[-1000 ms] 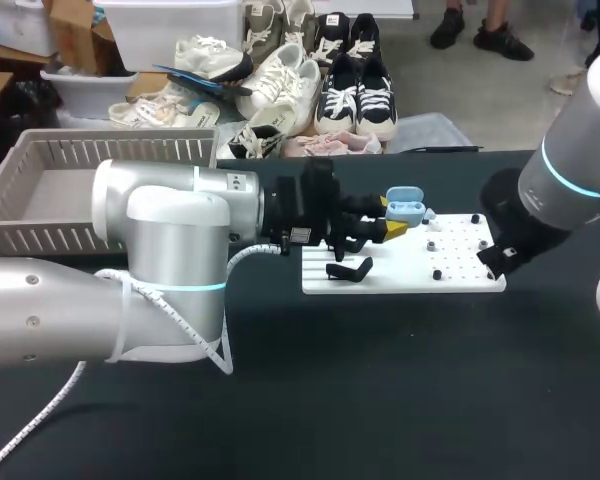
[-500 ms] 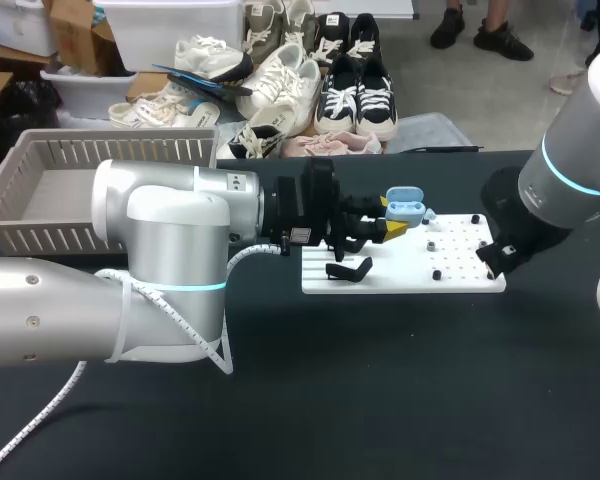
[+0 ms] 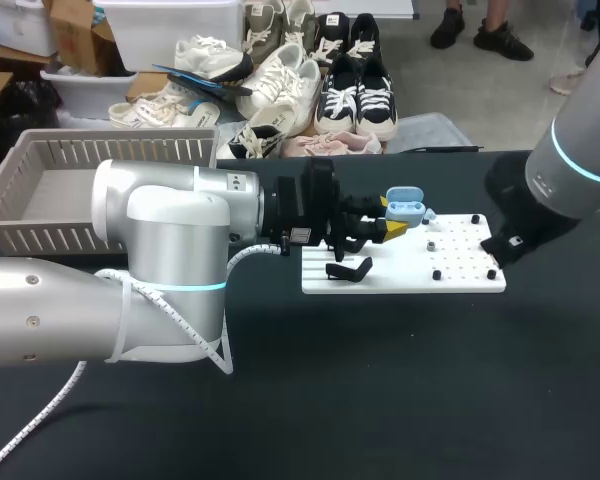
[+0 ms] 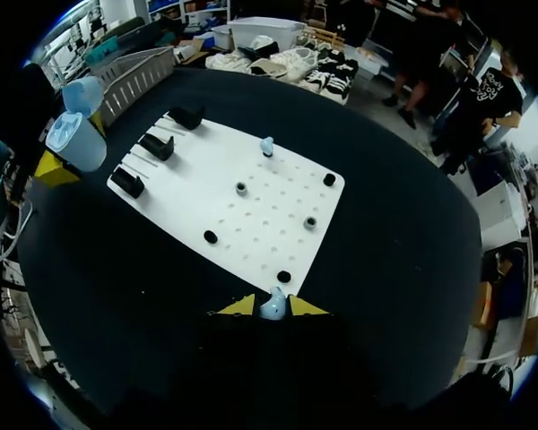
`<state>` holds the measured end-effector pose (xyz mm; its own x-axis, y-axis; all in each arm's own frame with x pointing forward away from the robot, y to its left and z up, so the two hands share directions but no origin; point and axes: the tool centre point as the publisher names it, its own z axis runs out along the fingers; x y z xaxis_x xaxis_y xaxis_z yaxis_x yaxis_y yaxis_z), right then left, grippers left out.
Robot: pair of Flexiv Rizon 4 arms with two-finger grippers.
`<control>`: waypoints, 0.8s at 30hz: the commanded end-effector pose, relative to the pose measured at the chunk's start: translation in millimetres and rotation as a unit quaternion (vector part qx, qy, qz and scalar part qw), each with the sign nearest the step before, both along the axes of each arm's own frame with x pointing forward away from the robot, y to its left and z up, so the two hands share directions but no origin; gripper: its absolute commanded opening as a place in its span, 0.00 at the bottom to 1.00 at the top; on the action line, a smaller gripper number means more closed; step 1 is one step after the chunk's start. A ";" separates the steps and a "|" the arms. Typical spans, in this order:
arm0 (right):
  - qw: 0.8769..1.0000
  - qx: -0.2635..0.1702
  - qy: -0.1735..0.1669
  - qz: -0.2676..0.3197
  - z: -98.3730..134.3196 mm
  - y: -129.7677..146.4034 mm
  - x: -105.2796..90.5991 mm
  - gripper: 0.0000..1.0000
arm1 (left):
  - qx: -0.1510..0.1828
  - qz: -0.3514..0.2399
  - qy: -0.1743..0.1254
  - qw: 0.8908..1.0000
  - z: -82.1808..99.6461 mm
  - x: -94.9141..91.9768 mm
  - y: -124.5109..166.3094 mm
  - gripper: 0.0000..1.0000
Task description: Pick up each earbud case from the left stands, insert the matching earbuds, close the lid, and place the case in the box.
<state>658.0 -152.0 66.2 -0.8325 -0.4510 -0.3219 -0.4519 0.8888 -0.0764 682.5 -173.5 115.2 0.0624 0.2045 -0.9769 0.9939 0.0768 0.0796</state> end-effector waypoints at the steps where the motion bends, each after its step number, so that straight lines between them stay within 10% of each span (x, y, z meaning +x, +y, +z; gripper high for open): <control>1: 1.000 0.004 0.009 0.013 14.2 -1.6 -9.5 0.00 | -0.001 0.001 -0.001 1.000 -0.4 -0.6 0.7 0.00; 24: 1.000 0.004 0.019 0.021 15.4 -1.8 -9.0 0.00 | -0.001 0.001 -0.001 1.000 -0.4 -0.6 0.7 0.00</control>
